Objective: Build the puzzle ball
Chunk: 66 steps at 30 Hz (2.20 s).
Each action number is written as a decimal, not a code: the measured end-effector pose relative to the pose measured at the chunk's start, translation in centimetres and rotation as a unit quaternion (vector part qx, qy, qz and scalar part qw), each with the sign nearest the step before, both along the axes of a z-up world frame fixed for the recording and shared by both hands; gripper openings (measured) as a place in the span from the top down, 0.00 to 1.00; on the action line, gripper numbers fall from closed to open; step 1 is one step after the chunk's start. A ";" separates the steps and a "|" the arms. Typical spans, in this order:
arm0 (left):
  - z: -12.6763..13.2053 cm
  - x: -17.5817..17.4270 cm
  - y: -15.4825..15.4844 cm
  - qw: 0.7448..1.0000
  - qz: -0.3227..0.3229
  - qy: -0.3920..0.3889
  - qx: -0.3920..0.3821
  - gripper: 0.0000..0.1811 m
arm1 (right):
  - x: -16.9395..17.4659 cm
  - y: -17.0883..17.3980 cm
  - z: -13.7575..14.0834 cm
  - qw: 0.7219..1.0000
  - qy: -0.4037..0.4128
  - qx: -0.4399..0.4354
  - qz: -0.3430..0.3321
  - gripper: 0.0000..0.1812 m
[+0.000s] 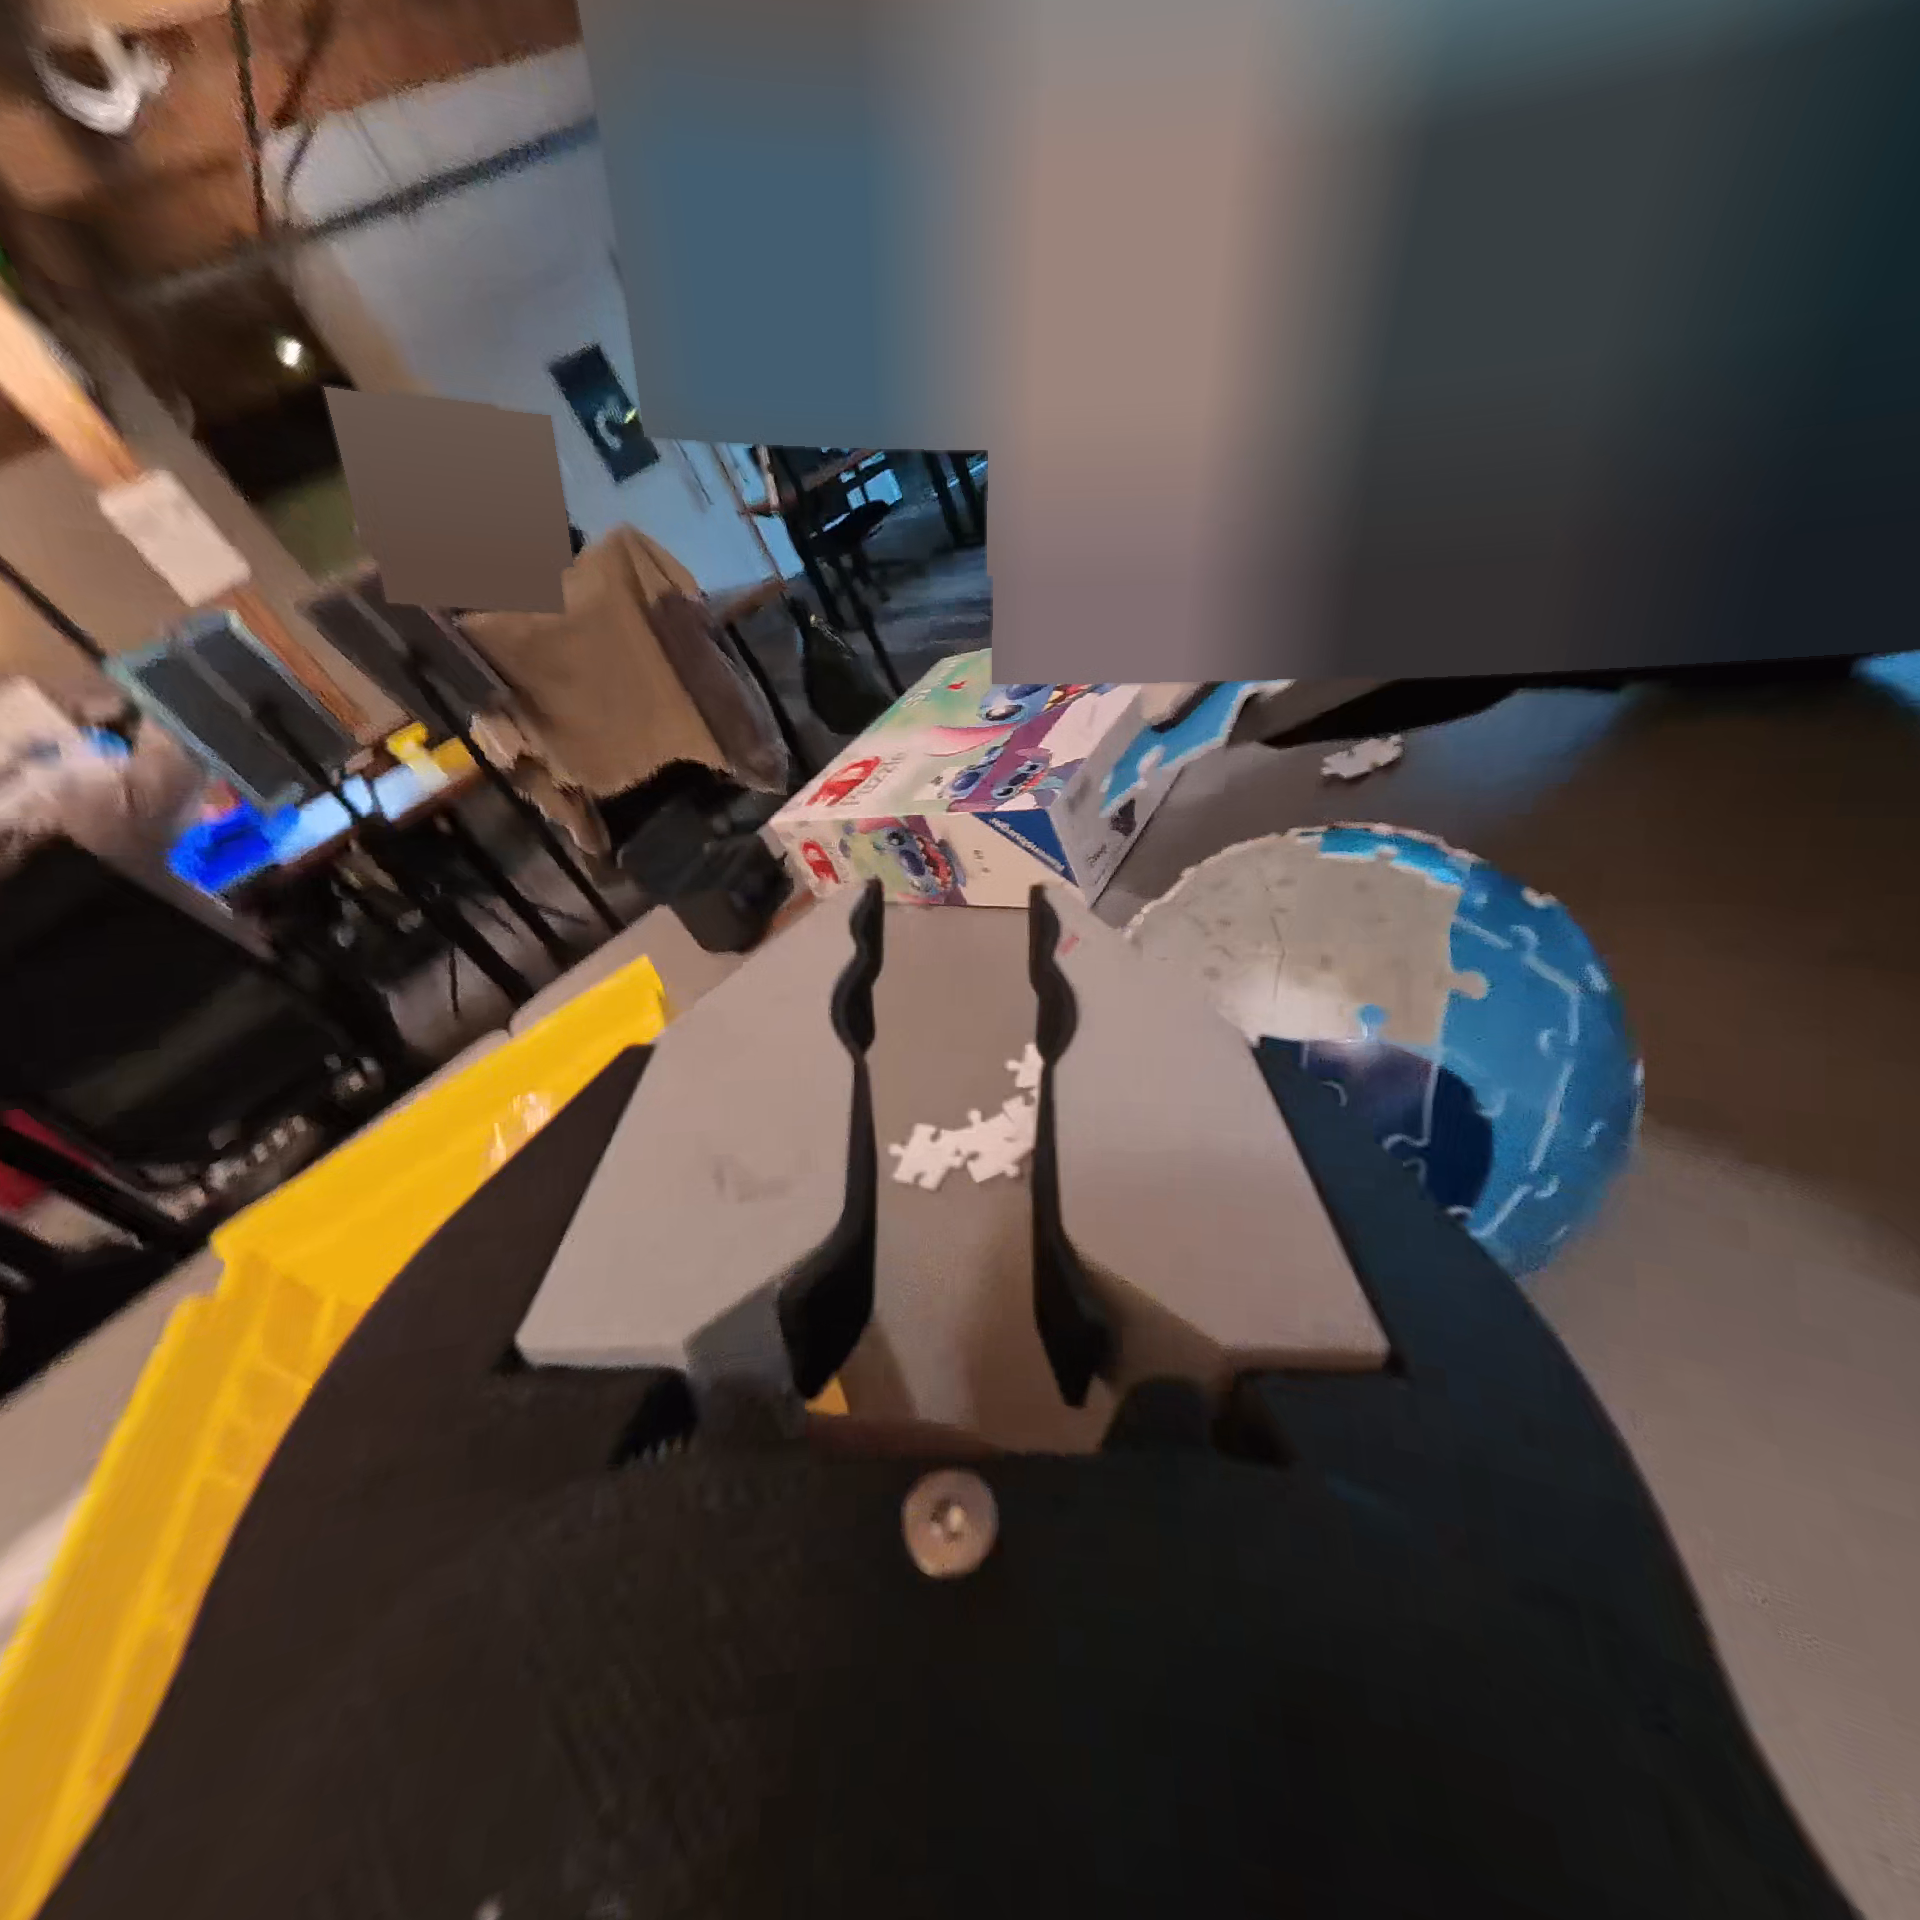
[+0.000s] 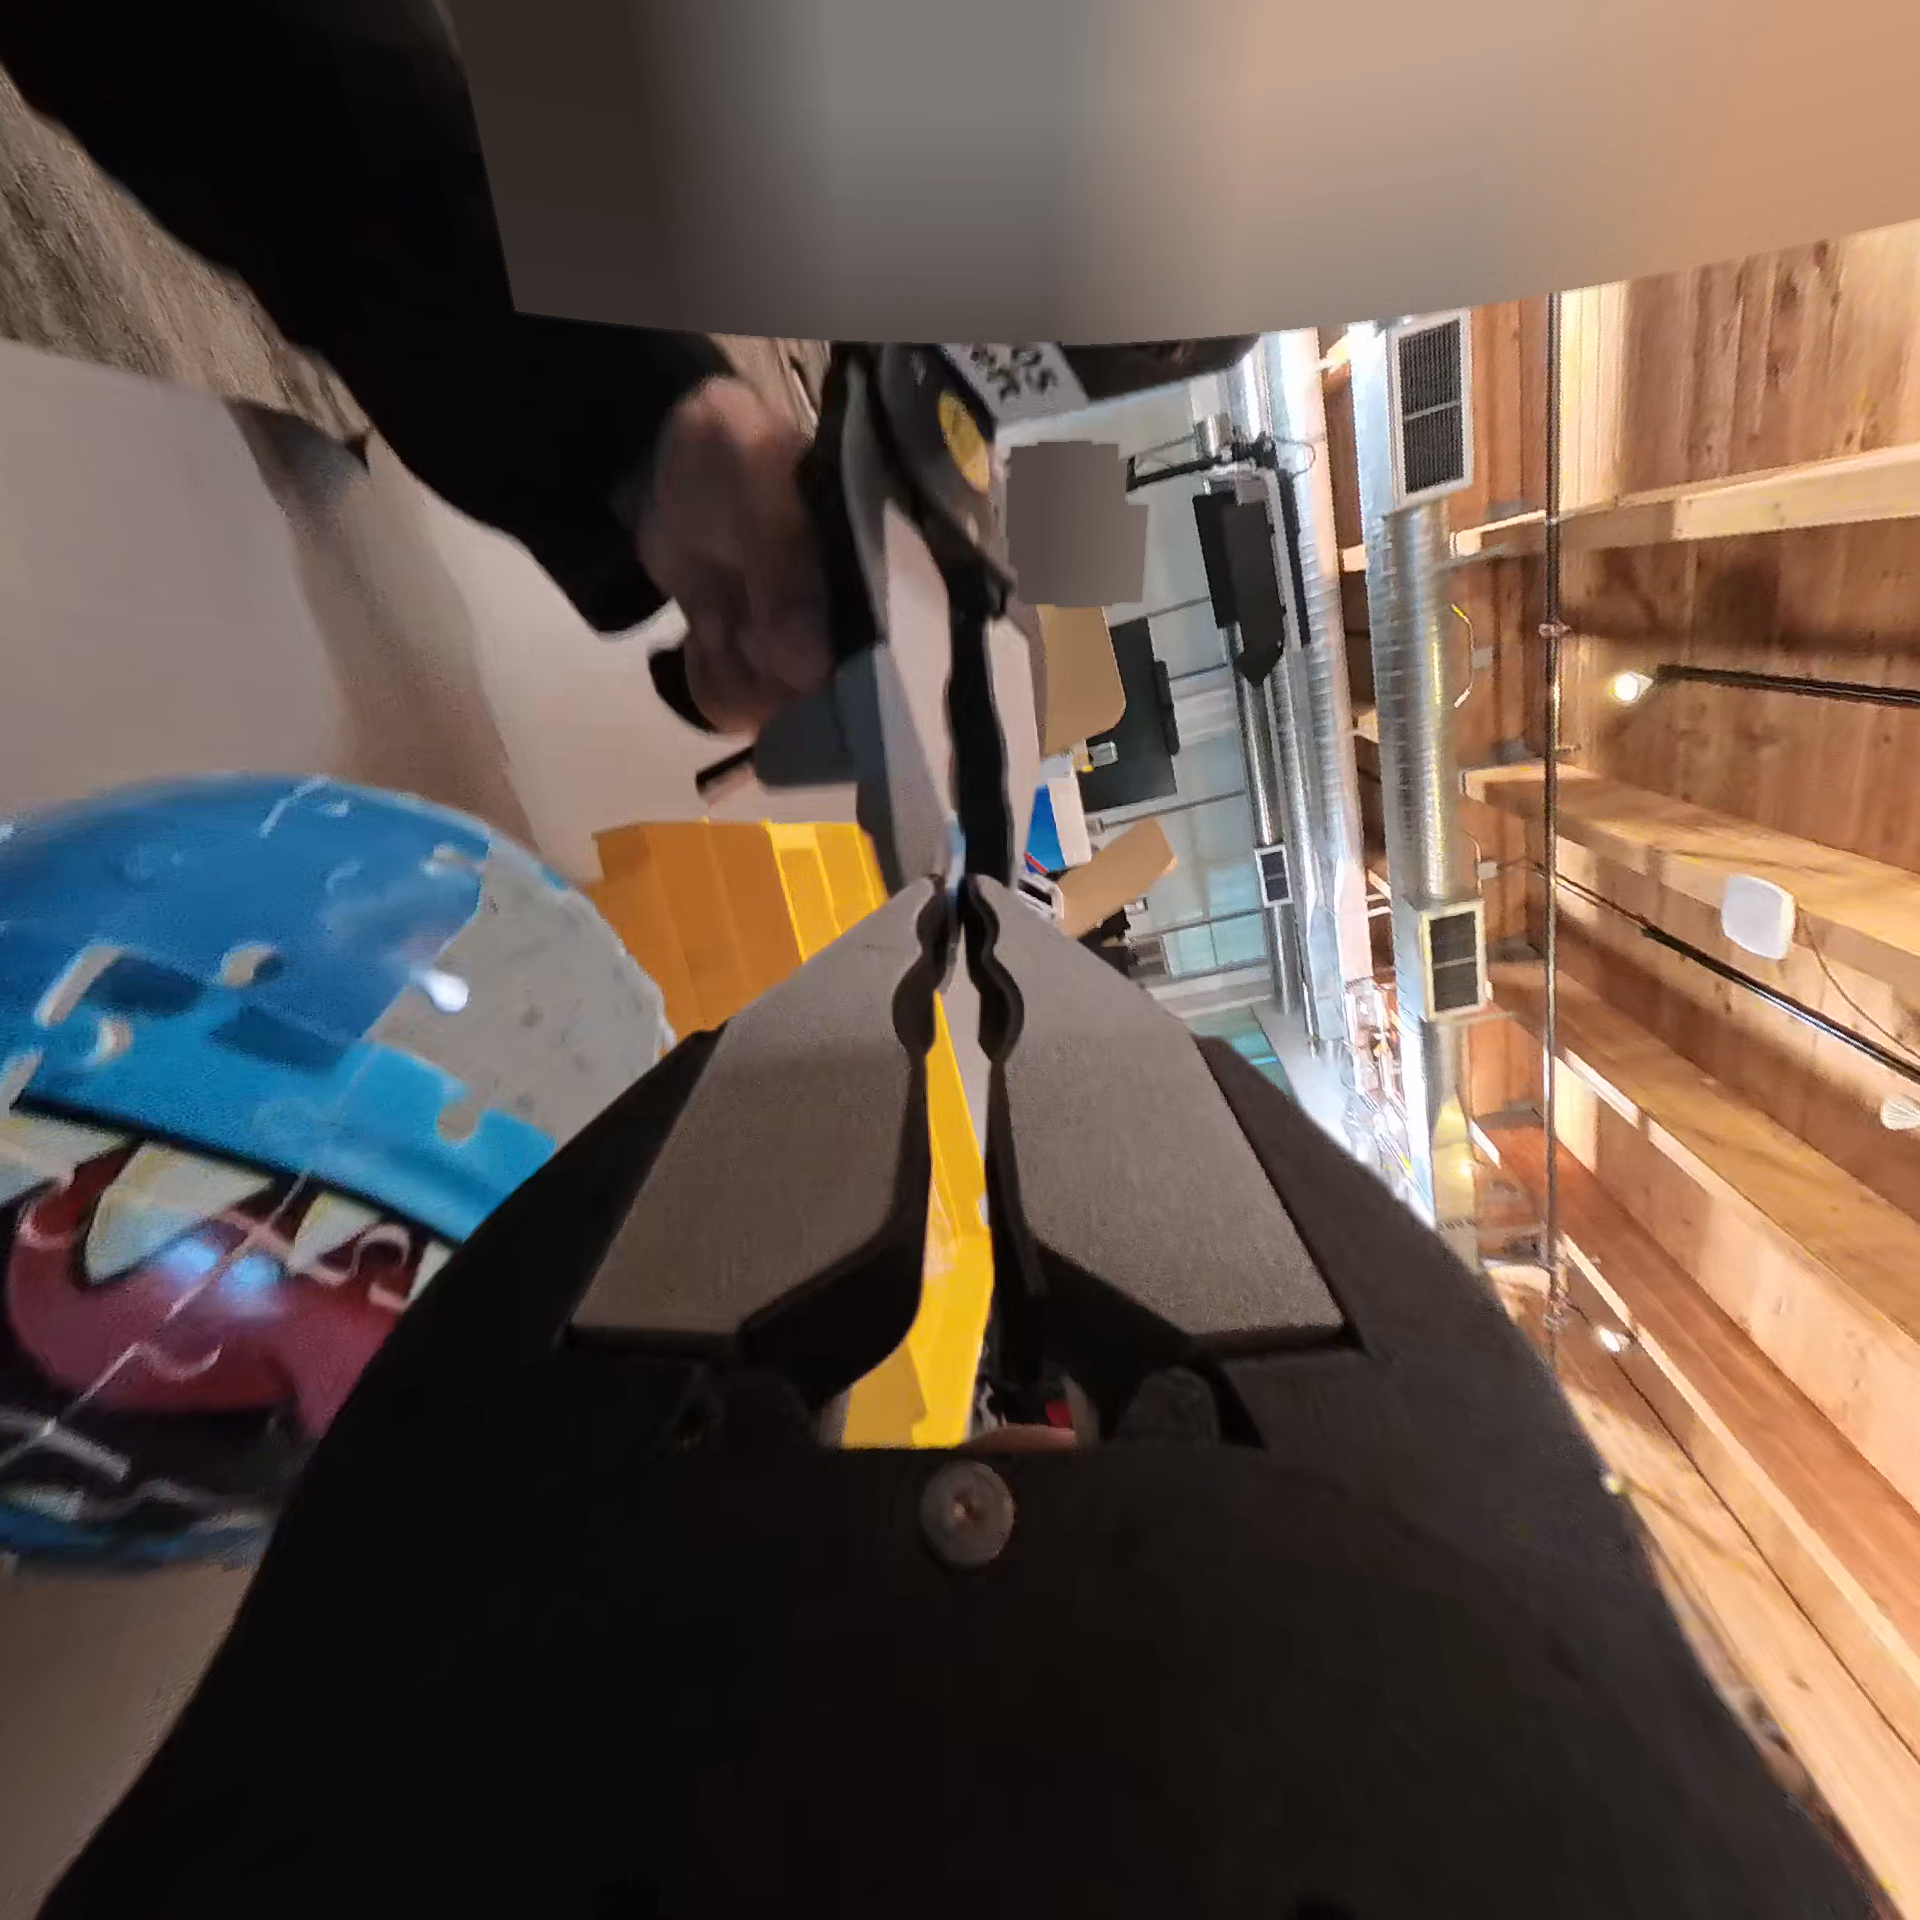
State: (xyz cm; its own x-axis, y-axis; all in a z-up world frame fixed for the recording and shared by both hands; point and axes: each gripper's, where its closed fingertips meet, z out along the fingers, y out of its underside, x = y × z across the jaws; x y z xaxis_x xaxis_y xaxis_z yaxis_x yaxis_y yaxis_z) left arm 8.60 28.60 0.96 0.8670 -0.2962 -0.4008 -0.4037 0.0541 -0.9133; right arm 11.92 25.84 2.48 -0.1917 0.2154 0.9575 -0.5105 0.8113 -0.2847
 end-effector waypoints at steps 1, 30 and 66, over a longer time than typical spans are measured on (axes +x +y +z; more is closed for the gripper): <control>-0.2 0.6 0.2 1.000 -0.020 0.021 0.009 0.85 | -0.1 -0.4 0.1 1.000 -0.008 -0.007 0.008 1.00; -2.8 1.0 1.6 0.970 0.013 0.228 0.082 1.00 | -1.4 2.0 -3.1 0.993 -0.118 -0.004 -0.021 0.99; -6.1 0.8 0.5 0.986 -0.106 -0.080 -0.105 1.00 | -1.2 2.5 -7.2 0.965 -0.208 0.150 -0.044 1.00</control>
